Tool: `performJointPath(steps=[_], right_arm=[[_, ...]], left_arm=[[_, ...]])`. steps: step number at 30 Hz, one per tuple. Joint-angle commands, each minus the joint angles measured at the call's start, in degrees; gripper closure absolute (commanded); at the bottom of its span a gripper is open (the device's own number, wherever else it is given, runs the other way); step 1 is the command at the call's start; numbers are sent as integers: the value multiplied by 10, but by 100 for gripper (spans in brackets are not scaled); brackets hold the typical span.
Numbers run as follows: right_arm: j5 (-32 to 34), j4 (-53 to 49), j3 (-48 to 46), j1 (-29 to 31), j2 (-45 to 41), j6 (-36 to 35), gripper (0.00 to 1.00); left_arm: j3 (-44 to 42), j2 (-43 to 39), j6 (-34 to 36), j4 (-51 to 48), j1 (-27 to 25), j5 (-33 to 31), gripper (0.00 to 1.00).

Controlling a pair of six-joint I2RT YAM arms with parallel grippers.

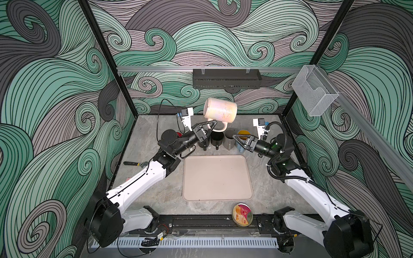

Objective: Turn the mug right side up
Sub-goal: 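Grasp the raised pink mug by its handle with the right gripper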

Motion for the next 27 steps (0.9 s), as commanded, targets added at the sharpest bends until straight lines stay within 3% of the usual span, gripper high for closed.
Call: performJointPath(steps=[1,13,27], right_arm=[[-38,70,22,13,-17,23,37],[-2,29,72,24,2,0,38],[-3,102,104,27,58,60,42]], left_arm=[[32,9,-64,159,12,20,100],[33,60,-107,199,13,54,100],[18,68,-121,220,6,68,100]])
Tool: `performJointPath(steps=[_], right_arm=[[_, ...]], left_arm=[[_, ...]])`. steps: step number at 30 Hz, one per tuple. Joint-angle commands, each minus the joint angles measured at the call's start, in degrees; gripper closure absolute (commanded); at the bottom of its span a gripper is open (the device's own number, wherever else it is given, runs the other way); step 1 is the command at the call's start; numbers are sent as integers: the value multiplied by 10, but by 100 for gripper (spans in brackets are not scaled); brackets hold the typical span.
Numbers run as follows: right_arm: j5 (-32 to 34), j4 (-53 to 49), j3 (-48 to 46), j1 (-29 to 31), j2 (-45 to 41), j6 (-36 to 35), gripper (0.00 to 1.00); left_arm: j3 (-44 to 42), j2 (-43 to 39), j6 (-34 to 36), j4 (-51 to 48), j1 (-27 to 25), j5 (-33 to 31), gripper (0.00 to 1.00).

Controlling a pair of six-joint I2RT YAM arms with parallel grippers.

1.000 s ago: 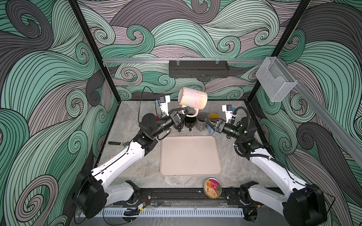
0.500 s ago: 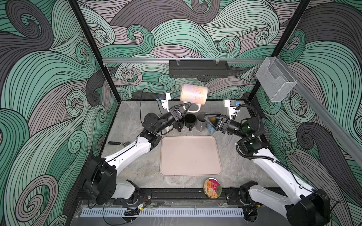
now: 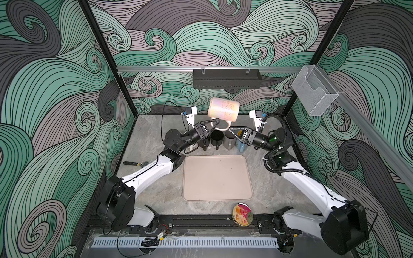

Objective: Turn the mug right side up
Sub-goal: 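Grasp the raised pink mug by its handle with the right gripper, then open the left gripper and withdraw it while the right turns the mug upright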

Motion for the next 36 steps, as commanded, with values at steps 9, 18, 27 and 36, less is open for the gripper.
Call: performJointPath(steps=[9,18,27,36], right_arm=[[14,106,53,14,47,82,47],[56,118,64,19,55,97,55],[80,133,69,19,58,109,80],[84,124,74,19,57,102,100]], left_arm=[[14,3,-9,121,-15,12,100],[12,10,-4,127,-35,16,100],[4,4,7,117,-46,21,100],[-2,-16,46,41,-47,12,99]])
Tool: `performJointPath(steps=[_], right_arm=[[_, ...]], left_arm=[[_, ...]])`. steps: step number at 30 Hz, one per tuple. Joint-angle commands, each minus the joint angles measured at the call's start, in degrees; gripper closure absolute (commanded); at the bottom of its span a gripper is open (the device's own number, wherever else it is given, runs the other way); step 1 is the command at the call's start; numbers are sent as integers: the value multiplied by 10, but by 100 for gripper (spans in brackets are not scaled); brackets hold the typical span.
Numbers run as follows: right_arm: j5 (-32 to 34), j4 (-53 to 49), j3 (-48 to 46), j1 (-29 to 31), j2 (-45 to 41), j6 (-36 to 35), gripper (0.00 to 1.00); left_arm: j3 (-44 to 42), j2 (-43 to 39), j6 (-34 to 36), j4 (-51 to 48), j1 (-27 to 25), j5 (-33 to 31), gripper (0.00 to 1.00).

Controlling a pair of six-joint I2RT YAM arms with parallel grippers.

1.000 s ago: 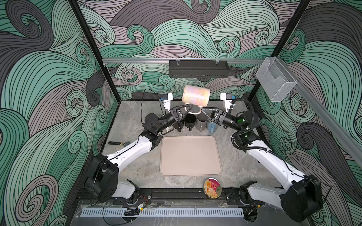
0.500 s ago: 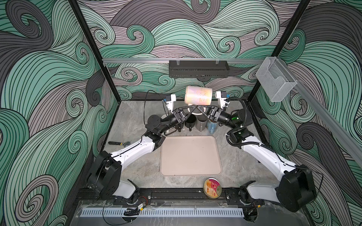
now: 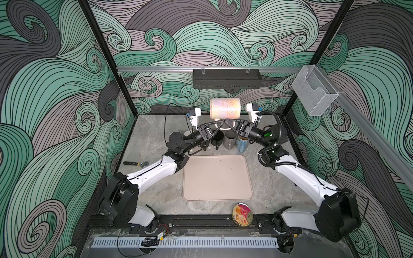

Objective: Turn the mug right side up
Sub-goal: 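Open the left gripper and withdraw it while the right turns the mug upright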

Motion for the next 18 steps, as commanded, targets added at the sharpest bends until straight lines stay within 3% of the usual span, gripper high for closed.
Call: performJointPath(steps=[1,2,3,5,8,10,14,18], right_arm=[[47,29,29,-4,-11,-11,100],[50,10,30,-4,-14,-22,100],[53,-6,31,-5,-17,-32,100],[57,-51,35,-6,-25,-58,100],[80,-162,47,-6,-42,-122,100],[110,-274,65,-6,-56,-182,100],[196,-474,99,-6,-70,-279,100],[318,-662,148,-8,-59,-352,100]], left_arm=[[5,-46,56,-50,-13,10,66],[6,-63,78,-108,-13,-11,35],[11,-79,108,-180,-13,-33,21],[30,-114,184,-363,-13,-96,7],[47,-147,321,-539,-14,-167,3],[37,-167,365,-603,-14,-221,2],[-21,-203,428,-632,-14,-284,2],[-45,-217,461,-658,-15,-270,4]])
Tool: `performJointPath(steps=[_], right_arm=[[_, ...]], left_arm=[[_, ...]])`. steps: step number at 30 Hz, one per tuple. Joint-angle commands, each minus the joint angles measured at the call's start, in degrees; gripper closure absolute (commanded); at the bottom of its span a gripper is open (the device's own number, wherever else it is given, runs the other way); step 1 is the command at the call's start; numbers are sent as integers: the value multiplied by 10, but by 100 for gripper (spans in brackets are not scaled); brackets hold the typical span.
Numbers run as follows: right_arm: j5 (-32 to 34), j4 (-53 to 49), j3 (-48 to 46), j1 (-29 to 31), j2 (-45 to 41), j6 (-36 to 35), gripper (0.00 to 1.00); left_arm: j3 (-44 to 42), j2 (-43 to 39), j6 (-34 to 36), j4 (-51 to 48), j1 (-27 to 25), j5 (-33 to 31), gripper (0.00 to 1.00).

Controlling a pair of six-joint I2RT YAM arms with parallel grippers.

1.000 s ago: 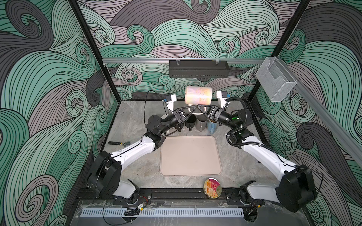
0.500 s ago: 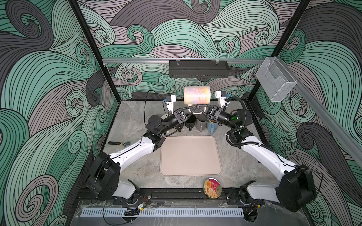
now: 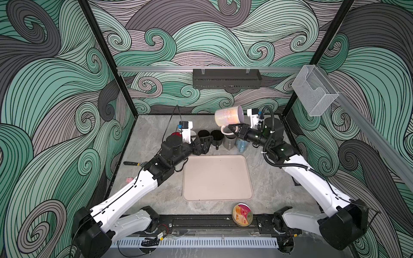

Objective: Turn the mug right side up
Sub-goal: 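Open the left gripper and withdraw it while the right turns the mug upright, then lower the pink mug upright beside the blue butterfly mug with the right gripper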

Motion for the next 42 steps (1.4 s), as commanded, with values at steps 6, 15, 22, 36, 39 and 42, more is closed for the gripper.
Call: performJointPath(steps=[6,15,22,36,39,42], right_arm=[[230,-274,91,-20,7,-151,100],[408,-352,132,-48,35,-233,100],[408,-350,153,-83,102,-266,100],[351,-300,128,-143,144,-267,100],[345,-295,125,-150,158,-269,100],[340,-289,124,-157,174,-271,100]], left_arm=[[-12,-26,97,-85,-2,-41,4],[-25,-31,110,-86,-3,-47,4],[-40,-45,108,-80,-2,-54,4],[-53,-60,111,-77,-2,-67,4],[-52,-58,111,-76,-2,-68,4],[-53,-56,110,-74,-1,-69,4]])
